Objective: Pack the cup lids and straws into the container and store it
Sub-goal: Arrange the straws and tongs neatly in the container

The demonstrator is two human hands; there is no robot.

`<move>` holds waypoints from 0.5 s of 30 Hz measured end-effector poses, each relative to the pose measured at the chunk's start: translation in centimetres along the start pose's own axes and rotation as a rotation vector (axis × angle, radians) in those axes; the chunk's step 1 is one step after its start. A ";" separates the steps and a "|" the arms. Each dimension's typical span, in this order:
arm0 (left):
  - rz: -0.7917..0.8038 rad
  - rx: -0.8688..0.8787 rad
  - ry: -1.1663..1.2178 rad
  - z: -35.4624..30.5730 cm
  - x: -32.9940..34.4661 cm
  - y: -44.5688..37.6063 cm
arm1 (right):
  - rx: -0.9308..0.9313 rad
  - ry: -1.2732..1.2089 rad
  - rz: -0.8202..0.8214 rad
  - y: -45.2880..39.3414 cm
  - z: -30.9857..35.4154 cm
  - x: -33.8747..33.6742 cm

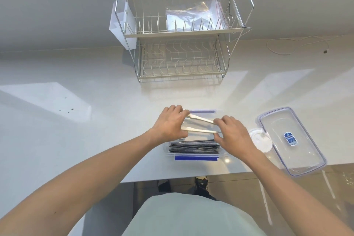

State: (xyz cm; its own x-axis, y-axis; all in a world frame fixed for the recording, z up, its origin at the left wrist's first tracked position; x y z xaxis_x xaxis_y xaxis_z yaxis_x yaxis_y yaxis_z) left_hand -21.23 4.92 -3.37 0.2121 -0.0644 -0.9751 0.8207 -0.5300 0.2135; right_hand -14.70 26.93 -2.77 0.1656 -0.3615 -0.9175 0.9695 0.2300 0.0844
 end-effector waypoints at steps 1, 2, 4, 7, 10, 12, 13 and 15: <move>0.037 -0.030 -0.003 -0.1 0.8 0.1 | 0.024 0.010 0.034 -0.3 0.3 0.6; 0.059 -0.056 -0.021 -0.2 1.5 0.1 | 0.050 0.022 0.061 -0.6 0.7 1.1; 0.075 -0.083 -0.102 -0.4 2.7 0.3 | 0.086 0.064 0.114 -1.2 1.3 2.1; 0.091 -0.082 -0.171 -0.5 4.0 0.3 | 0.117 0.112 0.180 -2.2 1.5 3.5; 0.088 -0.075 -0.182 -0.4 4.8 -0.1 | 0.150 0.120 0.218 -3.0 1.0 4.6; 0.096 -0.071 -0.180 -0.4 5.1 -0.4 | 0.178 0.108 0.241 -3.5 0.4 5.1; 0.103 -0.069 -0.177 -0.4 5.2 -0.6 | 0.192 0.100 0.250 -3.6 0.2 5.3; 0.120 -0.062 -0.172 -0.4 5.4 -0.9 | 0.217 0.081 0.277 -3.9 -0.2 5.7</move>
State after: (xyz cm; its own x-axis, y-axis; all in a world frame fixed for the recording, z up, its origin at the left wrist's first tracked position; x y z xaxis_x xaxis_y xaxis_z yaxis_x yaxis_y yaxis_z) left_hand -20.61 5.33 -8.79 0.2216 -0.2700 -0.9370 0.8272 -0.4567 0.3272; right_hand -17.62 24.19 -8.41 0.4212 -0.2374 -0.8754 0.9070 0.1093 0.4067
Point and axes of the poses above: each hand's wrist, its own y-axis away from the middle knuckle, its own x-axis out of the palm, z = x × y, the point moved 3 cm from there along -y, towards the middle knuckle, and after that the axes turned 11 degrees about -y, right-handed, at the moved point
